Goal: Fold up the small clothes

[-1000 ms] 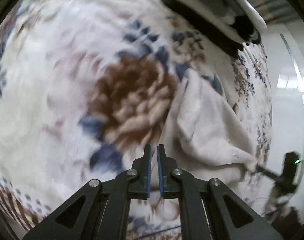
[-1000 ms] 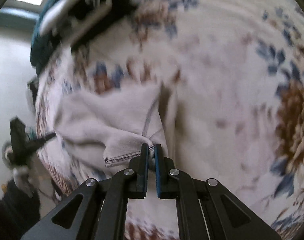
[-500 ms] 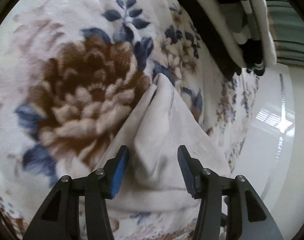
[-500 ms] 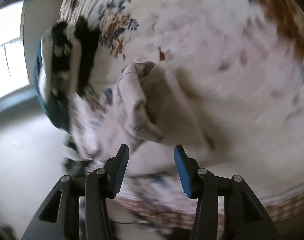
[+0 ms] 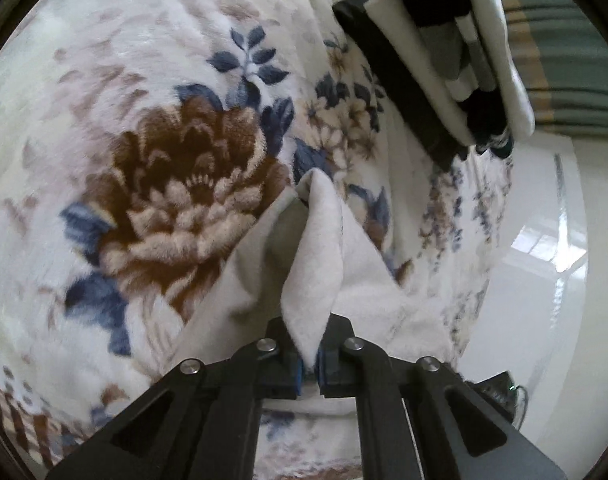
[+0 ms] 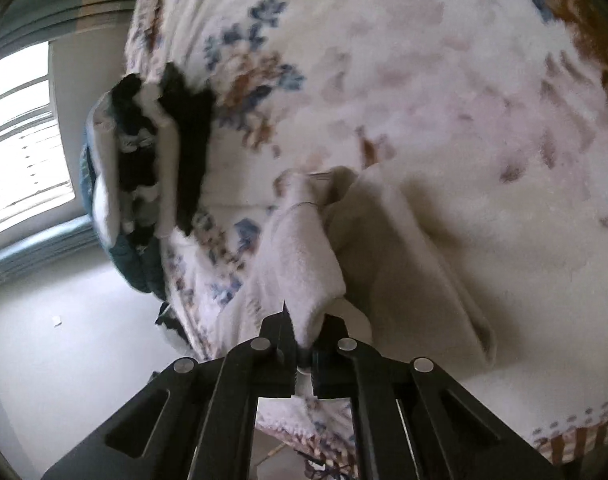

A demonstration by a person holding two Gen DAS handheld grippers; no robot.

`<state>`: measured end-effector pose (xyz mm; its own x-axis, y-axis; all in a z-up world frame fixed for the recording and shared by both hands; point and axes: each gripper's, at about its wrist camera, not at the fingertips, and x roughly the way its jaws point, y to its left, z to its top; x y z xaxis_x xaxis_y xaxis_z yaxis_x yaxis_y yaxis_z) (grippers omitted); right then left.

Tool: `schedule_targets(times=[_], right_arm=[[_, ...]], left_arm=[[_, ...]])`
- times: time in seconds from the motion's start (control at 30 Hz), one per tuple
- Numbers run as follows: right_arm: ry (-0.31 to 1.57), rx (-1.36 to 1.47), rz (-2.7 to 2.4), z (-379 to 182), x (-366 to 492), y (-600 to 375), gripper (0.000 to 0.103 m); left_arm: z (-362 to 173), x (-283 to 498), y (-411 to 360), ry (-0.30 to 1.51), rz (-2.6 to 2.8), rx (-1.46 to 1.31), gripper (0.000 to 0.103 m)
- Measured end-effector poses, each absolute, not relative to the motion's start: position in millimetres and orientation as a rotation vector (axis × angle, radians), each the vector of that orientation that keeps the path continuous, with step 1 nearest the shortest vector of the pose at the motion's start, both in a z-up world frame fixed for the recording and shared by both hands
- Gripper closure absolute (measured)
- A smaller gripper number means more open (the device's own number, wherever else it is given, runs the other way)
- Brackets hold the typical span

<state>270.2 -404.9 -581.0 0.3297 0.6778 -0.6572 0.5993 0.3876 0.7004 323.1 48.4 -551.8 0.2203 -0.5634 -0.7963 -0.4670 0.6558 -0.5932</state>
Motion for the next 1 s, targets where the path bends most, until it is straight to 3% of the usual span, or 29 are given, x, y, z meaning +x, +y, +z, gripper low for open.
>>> schedule_targets(times=[0.33, 0.4, 0.47, 0.53, 0.7, 0.8, 1.0], right_arm=[[1.602, 1.156, -0.069, -628.2, 232.8, -422.7, 0.098], [1.661, 1.111, -0.085, -635.5, 232.6, -419.4, 0.086], [1.687, 0.995, -0.07, -629.4, 236.5, -414.4, 0.059], [1.676, 0.86, -0.067, -612.9, 239.9, -410.7, 0.045], [1.475, 0.713, -0.114, -552.3, 254.5, -414.1, 0.045], [1.294, 0.771, 0.021, -529.6, 280.8, -401.8, 0.044], [1.273, 0.996, 0.195, -589.5, 327.3, -370.4, 0.044]], left_arm=[[-593.5, 297.5, 44.9, 1.571, -0.032, -0.796, 0.095], [-594.0, 293.5, 43.5, 1.59, -0.03, -0.771, 0.09], [-586.4, 288.6, 46.0, 1.588, -0.021, -0.776, 0.081], [-571.9, 284.4, 49.4, 1.571, -0.015, -0.769, 0.079], [-526.2, 307.0, 41.9, 1.459, -0.036, -0.649, 0.06], [-512.3, 334.3, 17.0, 1.376, -0.122, -0.563, 0.051], [-560.4, 383.0, -22.1, 1.361, -0.171, -0.421, 0.051]])
